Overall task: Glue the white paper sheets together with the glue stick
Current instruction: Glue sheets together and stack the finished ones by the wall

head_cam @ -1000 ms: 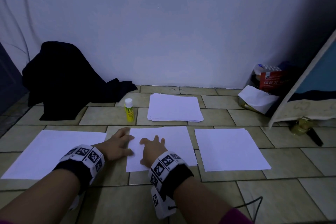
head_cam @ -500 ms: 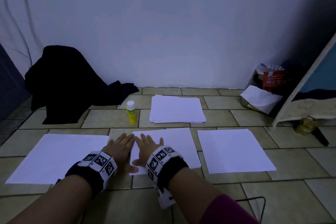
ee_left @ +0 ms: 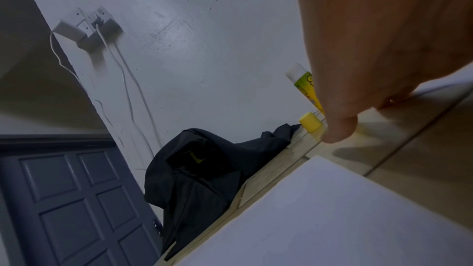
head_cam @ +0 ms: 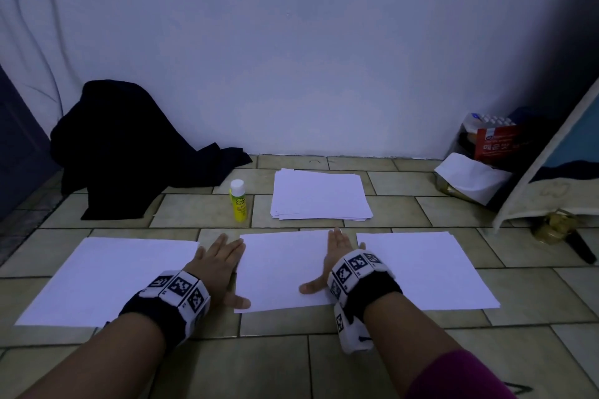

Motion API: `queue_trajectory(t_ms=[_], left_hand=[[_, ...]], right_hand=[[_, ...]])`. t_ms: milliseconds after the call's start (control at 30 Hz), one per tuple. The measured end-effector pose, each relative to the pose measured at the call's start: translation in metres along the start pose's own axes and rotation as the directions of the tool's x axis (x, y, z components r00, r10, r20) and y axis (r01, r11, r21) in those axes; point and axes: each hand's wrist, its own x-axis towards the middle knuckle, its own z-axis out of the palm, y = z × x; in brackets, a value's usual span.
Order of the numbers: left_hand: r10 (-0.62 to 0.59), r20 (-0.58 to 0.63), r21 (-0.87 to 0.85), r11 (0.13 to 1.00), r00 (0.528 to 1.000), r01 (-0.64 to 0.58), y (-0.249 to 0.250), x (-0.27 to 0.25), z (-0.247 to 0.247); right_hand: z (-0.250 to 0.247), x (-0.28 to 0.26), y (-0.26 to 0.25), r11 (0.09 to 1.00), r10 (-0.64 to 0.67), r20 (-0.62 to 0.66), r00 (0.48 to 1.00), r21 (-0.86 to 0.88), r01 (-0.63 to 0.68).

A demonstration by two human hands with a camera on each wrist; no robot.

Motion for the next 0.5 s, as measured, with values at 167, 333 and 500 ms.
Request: queue_trajectory(t_ms=[167,333,500], left_hand=[[0.000,0.009,0.095,0.995,1.000,-0.001,-0.004,-0.002,-0.006],[-0.012,-0.112,0.150,0.988,0.994,0.029,0.007,-0.005,-0.032],[0.129,-0.217,0.020,0.992,0.968,-0.128,0.037,-0.006,-0.023]], right_hand=[[-0.005,-0.007,-0.014,0.999,0.042,-0.111,0.993,0.004,-0.042],[-0.007,-0.025,-0.033,0.996,0.002,-0.230,0.973,-0.084,-0.022],[-0.010,-0.036,-0.060,1.000,-0.010,-0.104,0.995,-0.029,0.007]])
